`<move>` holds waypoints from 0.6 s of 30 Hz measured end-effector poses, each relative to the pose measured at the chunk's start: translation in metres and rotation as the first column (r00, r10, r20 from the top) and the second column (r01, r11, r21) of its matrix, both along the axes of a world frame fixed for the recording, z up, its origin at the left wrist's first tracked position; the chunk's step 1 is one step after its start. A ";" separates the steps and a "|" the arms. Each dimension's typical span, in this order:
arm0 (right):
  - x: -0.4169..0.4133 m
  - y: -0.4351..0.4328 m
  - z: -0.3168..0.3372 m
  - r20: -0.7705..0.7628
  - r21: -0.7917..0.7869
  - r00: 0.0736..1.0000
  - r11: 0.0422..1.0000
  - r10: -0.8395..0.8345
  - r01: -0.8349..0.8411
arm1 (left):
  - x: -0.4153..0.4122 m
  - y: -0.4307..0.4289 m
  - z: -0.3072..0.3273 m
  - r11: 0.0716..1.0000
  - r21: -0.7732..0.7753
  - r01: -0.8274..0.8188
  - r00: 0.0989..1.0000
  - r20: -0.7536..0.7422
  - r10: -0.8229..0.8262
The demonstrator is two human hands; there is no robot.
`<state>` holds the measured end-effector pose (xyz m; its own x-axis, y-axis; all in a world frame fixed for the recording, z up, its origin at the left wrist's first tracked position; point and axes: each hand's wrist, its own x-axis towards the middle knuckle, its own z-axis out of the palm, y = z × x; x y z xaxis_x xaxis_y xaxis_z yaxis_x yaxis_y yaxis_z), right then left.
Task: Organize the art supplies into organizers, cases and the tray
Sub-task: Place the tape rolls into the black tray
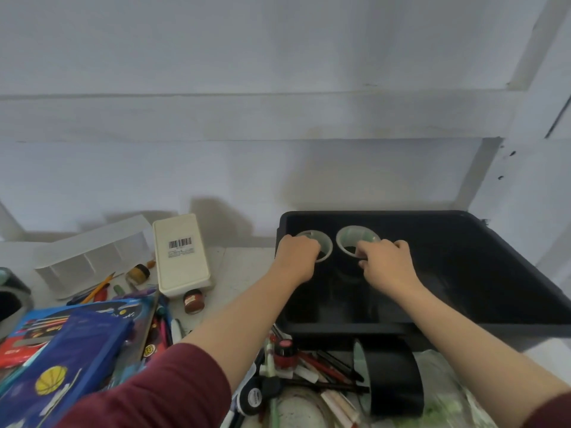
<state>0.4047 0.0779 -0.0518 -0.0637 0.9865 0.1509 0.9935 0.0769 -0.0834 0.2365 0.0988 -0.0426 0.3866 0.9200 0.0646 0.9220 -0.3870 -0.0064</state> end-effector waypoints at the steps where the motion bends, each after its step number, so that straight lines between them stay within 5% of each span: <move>1: -0.001 0.000 0.000 0.001 0.008 1.000 1.000 0.003 -0.003 | 0.002 0.003 -0.001 1.000 0.017 0.002 1.000 -0.031 -0.002; 18: 0.005 0.004 -0.015 -0.214 -0.052 0.975 0.998 -0.052 0.042 | 0.005 0.009 -0.011 0.994 0.104 0.028 0.998 -0.065 -0.021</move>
<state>0.4098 0.0817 -0.0669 0.0117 0.9940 0.1091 0.9542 0.0215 -0.2983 0.2417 0.1077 -0.0541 0.4151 0.8998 0.1346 0.9088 -0.4034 -0.1059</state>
